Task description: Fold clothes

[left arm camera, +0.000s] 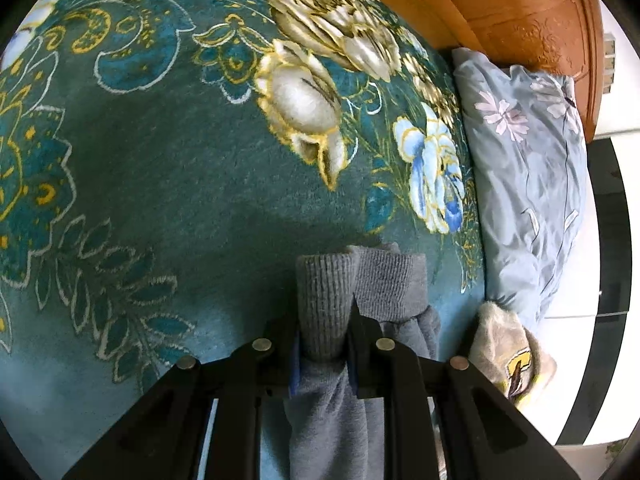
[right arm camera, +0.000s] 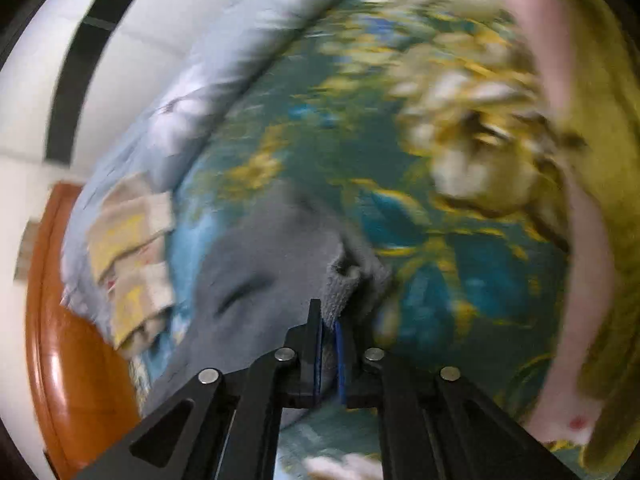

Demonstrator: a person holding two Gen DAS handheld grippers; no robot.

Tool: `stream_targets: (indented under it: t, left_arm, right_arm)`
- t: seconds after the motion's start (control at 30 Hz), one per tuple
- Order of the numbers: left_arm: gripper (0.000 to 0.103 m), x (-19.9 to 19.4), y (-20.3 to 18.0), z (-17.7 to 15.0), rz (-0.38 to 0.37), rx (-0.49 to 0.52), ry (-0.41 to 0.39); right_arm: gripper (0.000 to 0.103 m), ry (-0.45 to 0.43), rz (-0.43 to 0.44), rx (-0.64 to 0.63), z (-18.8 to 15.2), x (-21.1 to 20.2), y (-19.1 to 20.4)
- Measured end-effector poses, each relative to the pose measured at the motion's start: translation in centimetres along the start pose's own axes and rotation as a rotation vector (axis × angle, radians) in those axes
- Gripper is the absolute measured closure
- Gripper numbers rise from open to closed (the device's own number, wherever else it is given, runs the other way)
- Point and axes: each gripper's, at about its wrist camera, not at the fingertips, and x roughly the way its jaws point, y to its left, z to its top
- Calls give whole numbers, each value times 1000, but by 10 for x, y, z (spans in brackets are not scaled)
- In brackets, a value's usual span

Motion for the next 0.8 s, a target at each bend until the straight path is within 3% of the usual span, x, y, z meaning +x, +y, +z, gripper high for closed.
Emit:
stream_targets:
  t: [0.2,0.4,0.47,0.5,0.53,0.67,0.7,0.8]
  left_arm:
    - [82,4,7,-2,2,-39,6]
    - [81,1,8,0,0,-30,27]
    - [81,1,7,1,0,-27,32]
    - [81,1,7,0,0,-27,32]
    - [81,1,7,0,0,-28,31]
    - [80,1,12,-2,-12,-46,36]
    - [80,1,13,-2,-17,-51,38]
    - [80,0,15,-3,-27,-65,43]
  right_arm:
    - [82,9,-38,-59,-1,0,-3]
    - [81,-19,-59,-81,-7,3,1]
    - [70,7,-79,-105,-7,1,5]
    - [54,17,-89,-115,-7,0,6]
    - [47,12,-94,-116,-7,-1,5]
    - [48,-43,-57,-79,-3,-1,-4]
    - [52,-52,-38,-61,-1,1,-5]
    - [77,-32,6,4,0,12,-7]
